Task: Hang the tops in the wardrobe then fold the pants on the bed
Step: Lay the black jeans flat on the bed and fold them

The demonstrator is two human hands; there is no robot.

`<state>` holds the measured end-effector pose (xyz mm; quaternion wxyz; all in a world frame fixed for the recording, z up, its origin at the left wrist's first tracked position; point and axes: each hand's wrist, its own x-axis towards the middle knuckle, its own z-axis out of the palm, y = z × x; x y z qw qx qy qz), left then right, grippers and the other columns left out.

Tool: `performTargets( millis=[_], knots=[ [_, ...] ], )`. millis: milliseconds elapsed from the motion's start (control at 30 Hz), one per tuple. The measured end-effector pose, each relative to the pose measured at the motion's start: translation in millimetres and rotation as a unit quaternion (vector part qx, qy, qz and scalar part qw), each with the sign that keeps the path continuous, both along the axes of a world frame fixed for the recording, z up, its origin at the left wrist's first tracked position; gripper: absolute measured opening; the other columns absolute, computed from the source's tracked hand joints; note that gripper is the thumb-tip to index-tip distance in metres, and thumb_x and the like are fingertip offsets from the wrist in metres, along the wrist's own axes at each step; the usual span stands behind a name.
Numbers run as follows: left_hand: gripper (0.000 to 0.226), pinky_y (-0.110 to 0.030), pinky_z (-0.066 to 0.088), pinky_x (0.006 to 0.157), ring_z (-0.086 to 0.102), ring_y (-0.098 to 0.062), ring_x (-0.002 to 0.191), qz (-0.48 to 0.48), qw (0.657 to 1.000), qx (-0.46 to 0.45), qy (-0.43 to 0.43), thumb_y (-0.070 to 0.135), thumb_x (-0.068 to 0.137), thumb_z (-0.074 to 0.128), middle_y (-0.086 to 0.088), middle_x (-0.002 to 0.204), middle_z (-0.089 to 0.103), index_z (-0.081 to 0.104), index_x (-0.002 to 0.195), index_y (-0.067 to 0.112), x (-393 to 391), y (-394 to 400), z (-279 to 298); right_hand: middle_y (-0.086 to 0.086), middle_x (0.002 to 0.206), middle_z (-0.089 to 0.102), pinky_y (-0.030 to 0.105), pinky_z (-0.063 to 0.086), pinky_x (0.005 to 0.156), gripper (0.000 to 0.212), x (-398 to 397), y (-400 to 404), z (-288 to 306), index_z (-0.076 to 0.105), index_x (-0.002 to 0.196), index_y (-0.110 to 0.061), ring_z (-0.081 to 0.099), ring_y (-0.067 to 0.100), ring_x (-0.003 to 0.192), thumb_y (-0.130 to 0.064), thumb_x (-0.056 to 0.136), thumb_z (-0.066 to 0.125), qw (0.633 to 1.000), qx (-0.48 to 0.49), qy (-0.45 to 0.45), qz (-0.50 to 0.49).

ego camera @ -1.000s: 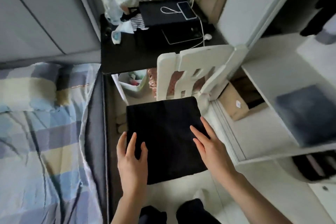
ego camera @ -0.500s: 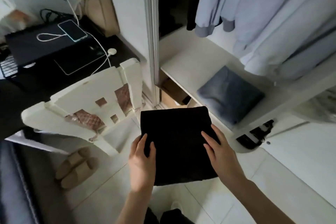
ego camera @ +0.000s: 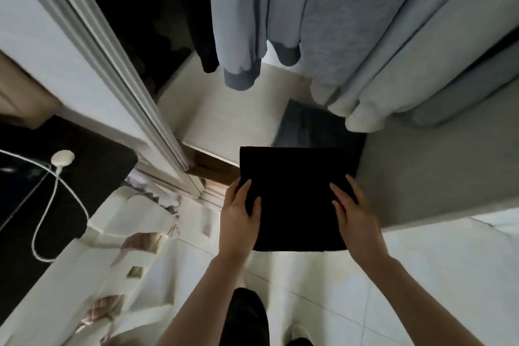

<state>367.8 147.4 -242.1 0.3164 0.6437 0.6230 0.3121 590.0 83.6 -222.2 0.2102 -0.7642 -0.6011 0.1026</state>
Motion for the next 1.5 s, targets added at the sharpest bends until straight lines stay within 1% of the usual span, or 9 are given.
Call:
performTargets(
  millis=[167,300,433,500,667,967,1233,1400,1500],
  knots=[
    [0.038,0.006,0.021,0.099,0.055,-0.029,0.122,-0.098,0.993,0.062,-0.024,0.009,0.094,0.059,-0.016,0.137,0.051,0.058,0.131,0.006,21,90,-15,0.01,0.152,0.035,0.044,0.051,0.091,0.036,6,60,-9,0.058,0.132,-0.015,0.06,0.034,0.114,-0.015,0.097,0.053,0.994,0.033,-0.044,-0.097],
    [0.035,0.001,0.026,0.102,0.053,-0.02,0.123,-0.129,0.98,0.141,-0.064,0.013,0.097,0.056,-0.015,0.137,0.052,0.057,0.13,0.005,47,143,-23,0.019,0.149,0.036,0.024,0.03,0.111,0.037,27,95,-10,0.052,0.136,-0.009,0.041,0.027,0.134,-0.012,0.099,0.049,0.987,0.125,-0.038,-0.099],
    [0.035,-0.013,0.033,0.109,0.049,-0.018,0.128,-0.146,0.964,0.201,-0.096,0.015,0.098,0.052,-0.018,0.137,0.05,0.056,0.13,0.002,86,187,-54,0.026,0.142,0.042,0.019,0.029,0.106,0.036,51,124,-39,0.053,0.134,-0.002,0.044,0.032,0.128,-0.013,0.1,0.048,0.969,0.172,-0.073,-0.16],
    [0.038,-0.021,0.036,0.11,0.048,-0.023,0.13,-0.165,0.969,0.164,-0.082,0.014,0.098,0.052,-0.017,0.141,0.047,0.053,0.134,0.003,101,201,-86,0.027,0.139,0.045,0.026,0.033,0.101,0.034,61,134,-69,0.055,0.131,0.0,0.048,0.039,0.124,-0.01,0.099,0.049,0.967,0.145,-0.081,-0.193],
    [0.06,-0.037,0.044,0.101,0.054,-0.033,0.122,-0.176,0.971,-0.163,0.001,0.027,0.091,0.064,-0.015,0.135,0.055,0.04,0.144,0.011,109,212,-167,0.024,0.142,0.037,0.041,0.043,0.09,0.053,75,141,-151,0.029,0.149,-0.027,0.051,0.045,0.115,-0.015,0.1,0.042,0.961,-0.109,0.026,-0.252],
    [0.051,-0.011,0.042,0.088,0.057,-0.015,0.099,-0.114,0.987,0.003,-0.11,0.014,0.087,0.071,-0.008,0.122,0.051,0.051,0.134,0.011,105,201,-162,0.026,0.121,0.051,0.044,0.046,0.086,0.049,70,139,-145,0.047,0.14,-0.018,0.053,0.046,0.106,-0.005,0.093,0.049,0.954,0.041,-0.028,-0.295],
    [0.05,-0.012,0.042,0.084,0.06,-0.025,0.099,-0.174,0.984,0.013,-0.043,0.015,0.096,0.058,-0.014,0.131,0.044,0.044,0.143,0.008,93,185,-175,0.026,0.119,0.046,0.048,0.044,0.088,0.057,59,122,-158,0.029,0.15,-0.019,0.049,0.045,0.103,-0.009,0.096,0.043,0.965,-0.059,-0.042,-0.252],
    [0.056,-0.045,0.039,0.097,0.053,-0.027,0.121,-0.206,0.973,-0.054,0.093,0.025,0.101,0.046,-0.006,0.146,0.041,0.026,0.153,0.018,88,179,-173,0.026,0.117,0.046,0.047,0.046,0.082,0.062,51,117,-154,0.014,0.153,-0.024,0.053,0.044,0.098,-0.019,0.097,0.041,0.953,-0.153,-0.049,-0.258],
    [0.063,-0.053,0.032,0.103,0.044,-0.028,0.131,-0.218,0.957,-0.112,0.155,0.024,0.101,0.045,-0.004,0.153,0.034,0.014,0.156,0.021,92,176,-157,0.027,0.131,0.037,0.047,0.041,0.094,0.074,50,123,-141,-0.001,0.153,-0.028,0.047,0.046,0.113,-0.022,0.095,0.044,0.939,-0.231,-0.013,-0.254]
  ],
)
